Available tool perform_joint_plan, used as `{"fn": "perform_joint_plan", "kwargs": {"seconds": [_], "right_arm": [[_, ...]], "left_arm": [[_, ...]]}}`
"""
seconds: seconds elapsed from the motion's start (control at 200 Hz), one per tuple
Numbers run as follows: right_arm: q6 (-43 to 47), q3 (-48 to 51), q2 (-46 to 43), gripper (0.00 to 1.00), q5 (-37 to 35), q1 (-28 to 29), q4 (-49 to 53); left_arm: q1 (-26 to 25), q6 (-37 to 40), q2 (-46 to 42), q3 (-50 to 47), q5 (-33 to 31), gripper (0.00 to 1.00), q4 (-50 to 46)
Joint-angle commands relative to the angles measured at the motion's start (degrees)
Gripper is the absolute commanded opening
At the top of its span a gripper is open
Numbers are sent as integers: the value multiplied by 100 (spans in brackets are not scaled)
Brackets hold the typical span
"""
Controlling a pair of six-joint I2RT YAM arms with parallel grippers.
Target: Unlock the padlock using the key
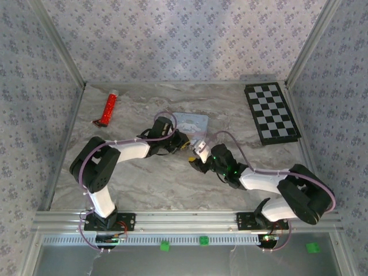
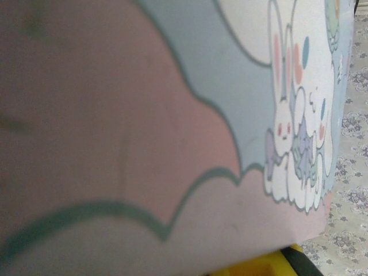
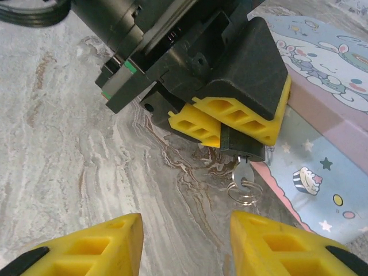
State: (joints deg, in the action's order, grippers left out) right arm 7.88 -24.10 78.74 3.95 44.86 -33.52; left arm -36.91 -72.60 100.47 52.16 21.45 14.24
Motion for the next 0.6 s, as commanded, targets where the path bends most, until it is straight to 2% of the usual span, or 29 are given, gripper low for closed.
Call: {"fn": "perform_joint_plan", "kwargs": {"seconds": [0.0, 0.26, 0.595], "right_arm": [[351, 14, 261, 44, -252, 32, -506], [666, -145, 871, 37, -374, 53, -849], [688, -234, 1220, 35, -712, 110, -1258]], "left_arm": [[45, -163, -280, -112, 157, 0, 123], [56, -284, -429, -423, 167, 0, 369], [61, -290, -407, -453, 245, 0, 410]]}}
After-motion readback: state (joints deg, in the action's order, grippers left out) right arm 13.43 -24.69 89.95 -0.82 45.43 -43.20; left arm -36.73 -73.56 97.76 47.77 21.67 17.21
